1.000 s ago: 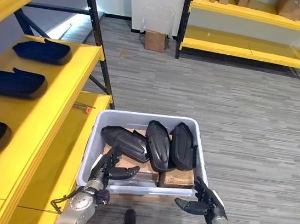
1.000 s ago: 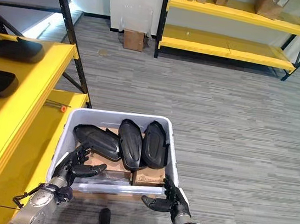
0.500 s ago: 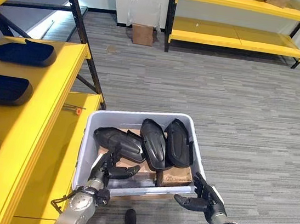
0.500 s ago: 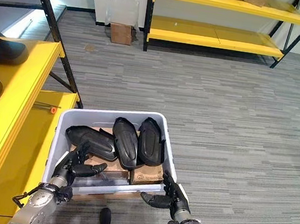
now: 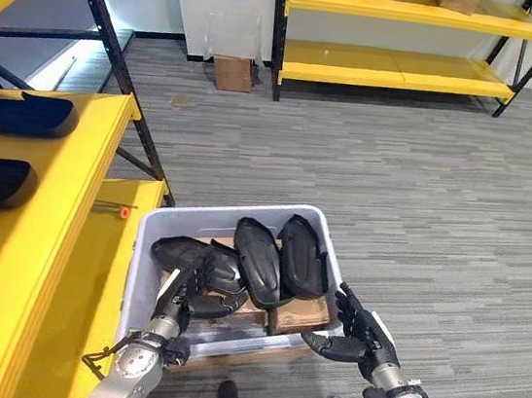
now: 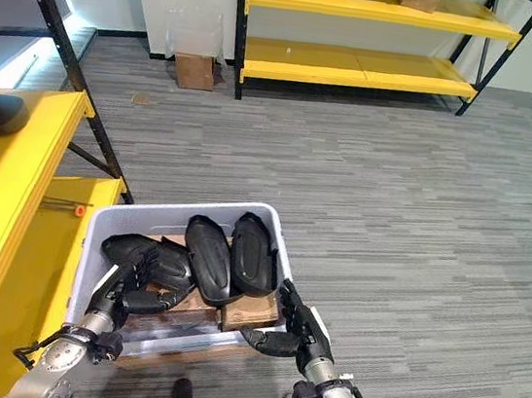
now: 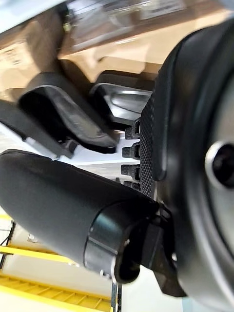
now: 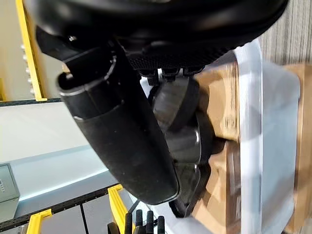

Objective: Move parts from the plastic box to the shelf.

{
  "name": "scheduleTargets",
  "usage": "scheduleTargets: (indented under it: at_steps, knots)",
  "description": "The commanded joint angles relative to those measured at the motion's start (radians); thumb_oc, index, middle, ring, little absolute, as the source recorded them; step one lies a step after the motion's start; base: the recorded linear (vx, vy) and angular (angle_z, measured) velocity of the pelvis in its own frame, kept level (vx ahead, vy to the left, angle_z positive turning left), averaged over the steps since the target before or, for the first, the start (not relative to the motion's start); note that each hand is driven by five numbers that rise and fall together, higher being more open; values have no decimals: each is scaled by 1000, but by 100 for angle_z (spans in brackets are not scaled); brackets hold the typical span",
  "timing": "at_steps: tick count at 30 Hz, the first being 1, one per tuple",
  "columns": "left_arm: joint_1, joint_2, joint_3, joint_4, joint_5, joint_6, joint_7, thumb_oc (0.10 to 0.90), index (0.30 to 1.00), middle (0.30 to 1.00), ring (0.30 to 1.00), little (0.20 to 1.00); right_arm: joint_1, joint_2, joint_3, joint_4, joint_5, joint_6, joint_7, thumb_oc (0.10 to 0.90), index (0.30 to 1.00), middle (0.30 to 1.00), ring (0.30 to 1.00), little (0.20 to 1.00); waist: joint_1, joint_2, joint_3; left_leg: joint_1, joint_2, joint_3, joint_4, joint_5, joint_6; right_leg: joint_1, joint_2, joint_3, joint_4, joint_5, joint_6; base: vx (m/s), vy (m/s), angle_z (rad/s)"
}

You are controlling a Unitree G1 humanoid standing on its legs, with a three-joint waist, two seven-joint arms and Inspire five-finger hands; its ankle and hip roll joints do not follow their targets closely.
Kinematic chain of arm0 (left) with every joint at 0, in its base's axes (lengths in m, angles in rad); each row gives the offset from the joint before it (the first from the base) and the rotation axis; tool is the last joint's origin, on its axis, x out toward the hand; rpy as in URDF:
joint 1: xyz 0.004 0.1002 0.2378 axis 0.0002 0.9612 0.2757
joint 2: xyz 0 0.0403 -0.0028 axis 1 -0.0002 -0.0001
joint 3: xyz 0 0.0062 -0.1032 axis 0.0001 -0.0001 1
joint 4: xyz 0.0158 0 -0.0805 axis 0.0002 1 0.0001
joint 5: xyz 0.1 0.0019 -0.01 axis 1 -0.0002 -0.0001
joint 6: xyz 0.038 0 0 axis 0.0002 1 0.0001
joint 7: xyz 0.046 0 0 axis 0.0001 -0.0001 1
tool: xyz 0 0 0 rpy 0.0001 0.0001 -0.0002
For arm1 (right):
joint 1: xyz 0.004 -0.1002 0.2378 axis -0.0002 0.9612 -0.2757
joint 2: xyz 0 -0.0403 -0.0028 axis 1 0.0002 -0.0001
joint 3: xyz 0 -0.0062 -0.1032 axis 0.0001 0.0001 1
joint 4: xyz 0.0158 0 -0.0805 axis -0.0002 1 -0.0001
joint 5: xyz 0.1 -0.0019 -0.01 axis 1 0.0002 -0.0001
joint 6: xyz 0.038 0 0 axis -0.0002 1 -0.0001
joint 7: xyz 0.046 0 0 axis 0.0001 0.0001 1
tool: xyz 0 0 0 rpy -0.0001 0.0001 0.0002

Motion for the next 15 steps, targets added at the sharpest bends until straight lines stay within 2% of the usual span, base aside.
scheduleTargets:
  at_steps: [1,9,15]
  knots:
    - [-35,31,101,-151,-23,-116,-38,900,1000,1000,1000,1000,-29,-68,-119,-209,9,-121,34,900,1000,1000,1000,1000,-12,-8,-37,83,38,-18,41,-155,-38,54,30,-17,-6,81,1,46,-169,21]
    - [25,26,167,-239,-54,-123,-74,900,1000,1000,1000,1000,12,-133,-234,-340,53,-153,73,900,1000,1000,1000,1000,-15,-5,-51,84,109,-48,37,-124,-85,101,94,-60,5,-23,-40,12,-166,6]
    - [33,27,206,-314,-64,-136,-74,900,1000,1000,1000,1000,-12,-172,-287,-412,59,-175,75,900,1000,1000,1000,1000,-10,1,-54,92,131,-60,35,-113,-100,116,116,-65,15,-47,-54,8,-79,21]
